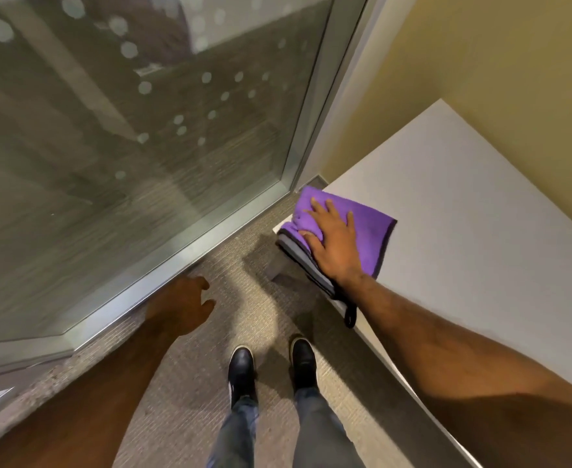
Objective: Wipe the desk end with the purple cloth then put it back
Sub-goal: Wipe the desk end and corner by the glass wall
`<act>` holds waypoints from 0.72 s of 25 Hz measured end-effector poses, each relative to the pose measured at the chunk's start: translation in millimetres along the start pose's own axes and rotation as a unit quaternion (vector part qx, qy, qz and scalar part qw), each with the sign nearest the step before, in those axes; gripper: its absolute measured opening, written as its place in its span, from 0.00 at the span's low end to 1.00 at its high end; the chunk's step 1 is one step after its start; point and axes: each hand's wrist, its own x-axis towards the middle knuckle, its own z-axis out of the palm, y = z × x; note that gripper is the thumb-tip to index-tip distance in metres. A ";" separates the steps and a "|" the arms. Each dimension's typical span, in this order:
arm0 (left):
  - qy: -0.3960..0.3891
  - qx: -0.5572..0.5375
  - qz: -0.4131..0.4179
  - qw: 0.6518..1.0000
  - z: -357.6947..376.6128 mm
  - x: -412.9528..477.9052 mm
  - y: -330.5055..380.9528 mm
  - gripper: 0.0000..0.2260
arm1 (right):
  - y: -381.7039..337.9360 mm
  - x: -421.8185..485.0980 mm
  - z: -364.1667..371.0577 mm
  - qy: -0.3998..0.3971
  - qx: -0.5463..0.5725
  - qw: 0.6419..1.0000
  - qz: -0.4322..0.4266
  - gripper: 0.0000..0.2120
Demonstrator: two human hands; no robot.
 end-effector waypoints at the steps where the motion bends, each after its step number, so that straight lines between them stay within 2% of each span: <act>1: 0.003 0.006 0.002 1.000 1.0 -1.0 0.4 0.23 | 2.6 -12.7 0.7 -0.017 0.005 0.999 -0.042 0.25; 3: 0.004 0.012 0.006 1.000 1.3 -2.0 2.8 0.23 | 18.3 -46.3 -1.1 -0.024 -0.004 0.996 -0.089 0.24; 4: 0.002 0.013 0.010 1.000 1.2 -1.0 4.1 0.23 | 28.3 -56.7 -4.3 -0.013 0.001 0.996 -0.085 0.24; 8: 0.011 0.001 0.018 1.000 0.2 4.4 5.0 0.24 | 30.0 -18.7 -8.3 0.035 -0.004 0.999 0.028 0.25; 10: 0.024 0.013 0.023 0.999 2.7 5.3 3.5 0.24 | 9.1 13.4 -0.6 0.044 -0.035 0.997 0.052 0.24; 12: 0.033 0.035 0.030 0.998 7.9 3.5 3.1 0.24 | -17.8 22.4 14.5 0.017 -0.046 0.999 -0.008 0.24; 15: 0.053 0.035 0.043 0.997 15.6 1.0 4.6 0.23 | -22.8 -13.5 26.4 -0.054 -0.077 0.982 -0.166 0.24; 17: 0.066 0.017 0.045 0.997 19.5 0.3 2.4 0.22 | 2.7 -46.7 19.6 -0.048 -0.077 0.977 -0.195 0.22; 18: 0.064 0.004 0.043 0.997 21.6 0.8 0.3 0.22 | 17.1 -59.6 14.0 -0.031 -0.061 0.982 -0.174 0.22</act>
